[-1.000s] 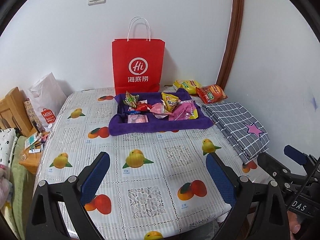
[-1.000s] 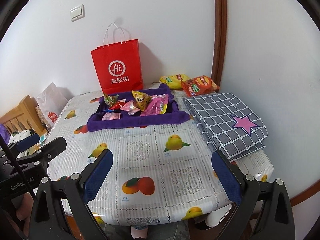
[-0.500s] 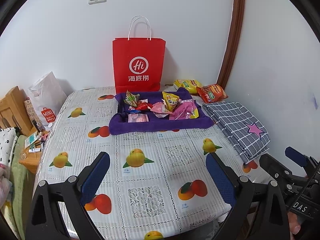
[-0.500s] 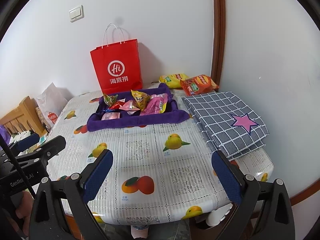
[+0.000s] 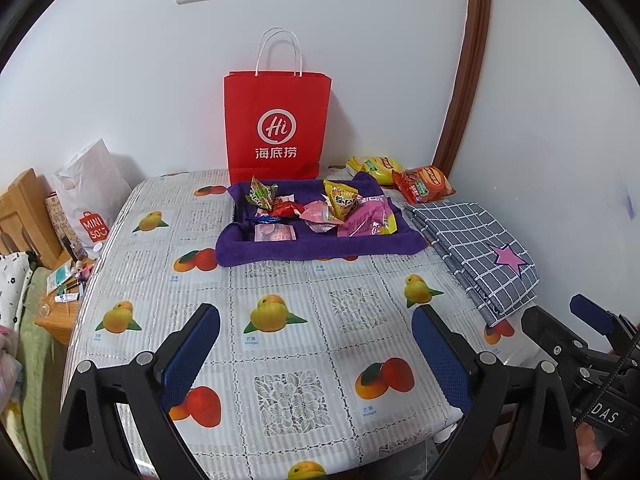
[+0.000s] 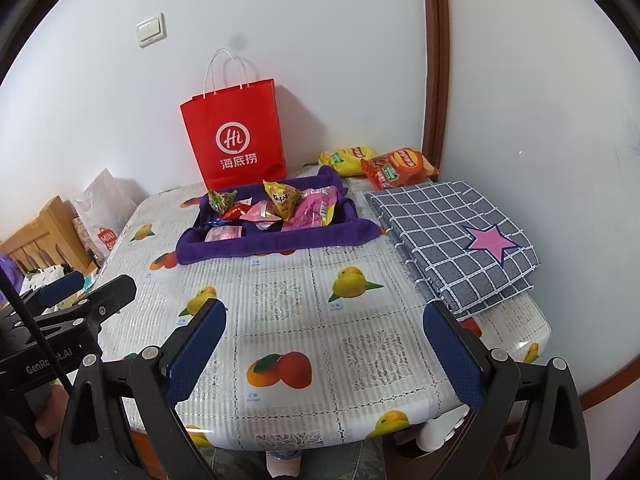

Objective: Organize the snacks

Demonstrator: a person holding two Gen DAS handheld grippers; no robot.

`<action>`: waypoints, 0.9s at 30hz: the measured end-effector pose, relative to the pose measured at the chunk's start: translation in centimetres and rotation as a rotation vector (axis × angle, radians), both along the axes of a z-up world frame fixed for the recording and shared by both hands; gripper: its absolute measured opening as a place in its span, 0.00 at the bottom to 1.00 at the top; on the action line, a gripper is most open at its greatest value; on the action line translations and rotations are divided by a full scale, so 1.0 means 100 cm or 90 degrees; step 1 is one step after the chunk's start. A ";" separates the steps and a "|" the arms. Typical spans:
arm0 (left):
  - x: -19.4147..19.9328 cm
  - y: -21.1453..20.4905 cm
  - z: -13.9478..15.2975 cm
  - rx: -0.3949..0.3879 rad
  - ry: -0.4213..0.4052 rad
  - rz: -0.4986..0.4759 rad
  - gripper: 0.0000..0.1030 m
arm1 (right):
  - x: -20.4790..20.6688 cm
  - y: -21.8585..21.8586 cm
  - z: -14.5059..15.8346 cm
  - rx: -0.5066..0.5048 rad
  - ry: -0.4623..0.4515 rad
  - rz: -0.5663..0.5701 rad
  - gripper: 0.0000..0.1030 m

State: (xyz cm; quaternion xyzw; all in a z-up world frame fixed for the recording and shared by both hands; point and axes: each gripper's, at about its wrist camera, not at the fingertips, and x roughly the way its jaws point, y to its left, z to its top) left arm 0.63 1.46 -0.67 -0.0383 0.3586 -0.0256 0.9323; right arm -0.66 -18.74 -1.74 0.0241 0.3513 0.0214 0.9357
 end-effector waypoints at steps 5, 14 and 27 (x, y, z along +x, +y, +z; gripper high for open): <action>0.001 0.002 -0.002 0.003 0.002 0.005 0.94 | -0.001 -0.002 0.002 0.006 -0.004 0.000 0.95; 0.001 0.003 -0.001 0.005 0.000 0.005 0.94 | -0.003 -0.003 0.002 0.013 -0.004 0.000 0.95; -0.003 0.000 0.005 -0.002 -0.008 -0.002 0.94 | -0.007 -0.001 0.004 0.019 -0.009 0.000 0.95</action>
